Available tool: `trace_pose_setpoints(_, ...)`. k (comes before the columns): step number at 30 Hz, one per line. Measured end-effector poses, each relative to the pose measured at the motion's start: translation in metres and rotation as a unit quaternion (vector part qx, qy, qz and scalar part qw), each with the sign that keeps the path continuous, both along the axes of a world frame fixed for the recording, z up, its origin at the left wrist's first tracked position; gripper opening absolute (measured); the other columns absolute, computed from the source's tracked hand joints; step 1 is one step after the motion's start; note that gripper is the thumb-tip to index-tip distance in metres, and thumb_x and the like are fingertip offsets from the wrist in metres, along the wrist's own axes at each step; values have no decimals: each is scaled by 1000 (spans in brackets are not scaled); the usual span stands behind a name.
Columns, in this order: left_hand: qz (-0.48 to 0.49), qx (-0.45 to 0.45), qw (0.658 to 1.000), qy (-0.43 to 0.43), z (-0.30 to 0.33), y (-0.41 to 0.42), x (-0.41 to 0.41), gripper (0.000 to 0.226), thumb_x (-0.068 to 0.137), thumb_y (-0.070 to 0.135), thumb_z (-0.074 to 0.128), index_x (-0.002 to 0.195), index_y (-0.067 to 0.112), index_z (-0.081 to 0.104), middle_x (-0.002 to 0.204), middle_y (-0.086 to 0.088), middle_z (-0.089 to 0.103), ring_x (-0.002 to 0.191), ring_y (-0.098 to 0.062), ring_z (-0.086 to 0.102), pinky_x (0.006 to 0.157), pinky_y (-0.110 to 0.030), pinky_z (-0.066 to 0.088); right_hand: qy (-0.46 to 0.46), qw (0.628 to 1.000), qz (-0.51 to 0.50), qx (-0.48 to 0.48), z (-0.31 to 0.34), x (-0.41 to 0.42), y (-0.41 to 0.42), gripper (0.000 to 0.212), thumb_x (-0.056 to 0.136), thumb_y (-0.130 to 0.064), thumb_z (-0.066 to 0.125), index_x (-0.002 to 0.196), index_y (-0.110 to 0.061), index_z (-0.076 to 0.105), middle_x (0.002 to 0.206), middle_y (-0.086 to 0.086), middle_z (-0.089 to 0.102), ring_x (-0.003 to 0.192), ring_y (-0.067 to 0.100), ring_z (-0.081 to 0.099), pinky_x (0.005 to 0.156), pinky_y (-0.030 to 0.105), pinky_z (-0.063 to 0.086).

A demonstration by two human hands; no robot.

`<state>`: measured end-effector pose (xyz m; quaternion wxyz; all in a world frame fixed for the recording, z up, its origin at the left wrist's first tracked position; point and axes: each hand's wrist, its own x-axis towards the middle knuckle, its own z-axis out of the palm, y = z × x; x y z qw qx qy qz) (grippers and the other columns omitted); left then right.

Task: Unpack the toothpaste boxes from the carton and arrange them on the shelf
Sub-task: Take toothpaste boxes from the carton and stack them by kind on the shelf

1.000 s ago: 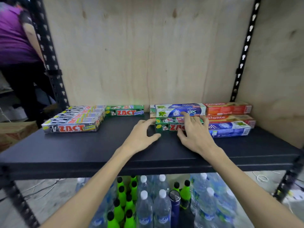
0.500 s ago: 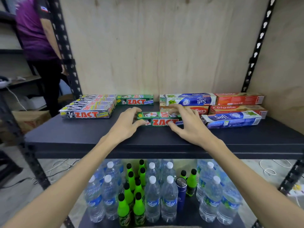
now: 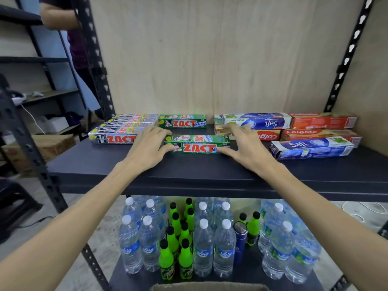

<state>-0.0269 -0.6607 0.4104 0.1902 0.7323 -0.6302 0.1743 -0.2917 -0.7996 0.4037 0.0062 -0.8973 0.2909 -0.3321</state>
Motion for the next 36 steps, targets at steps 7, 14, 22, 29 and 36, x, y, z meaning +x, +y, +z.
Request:
trace_pose_setpoints(7,66,26,994,-82,4,-11,33,56,99,55,47,141,19,55,148,-5,49,145,-31,28,116,-52,20,58,992,-25,-107,10,40,-19,75,79,-63,70,136,-19,48,111,-2,69,118,25,48,102,40,28)
trace_pose_setpoints(14,104,57,988,-95,13,-41,45,53,98,50,52,139,17,57,145,-9,52,140,-32,33,113,-51,25,74,989,-60,-111,10,75,-45,77,79,-63,70,135,-16,46,121,7,67,120,28,48,100,40,22)
trace_pose_setpoints(22,133,97,986,10,33,-84,68,55,86,51,70,132,22,64,134,-10,61,134,-31,42,109,-45,35,112,982,-85,-130,21,109,-69,73,80,-59,71,131,-12,48,112,13,68,119,32,47,98,42,27)
trace_pose_setpoints(29,40,138,968,207,54,-99,104,85,69,50,87,141,18,56,143,0,58,119,-25,63,98,-33,45,190,958,-143,-158,28,127,-93,73,82,-69,61,125,-11,52,111,16,69,118,34,47,98,45,27)
trace_pose_setpoints(36,-38,107,960,254,43,-110,124,89,64,51,86,144,30,53,139,10,61,132,-10,51,118,-45,34,213,958,-143,-131,27,129,-106,78,85,-75,50,138,-19,43,112,17,67,118,32,50,102,47,24)
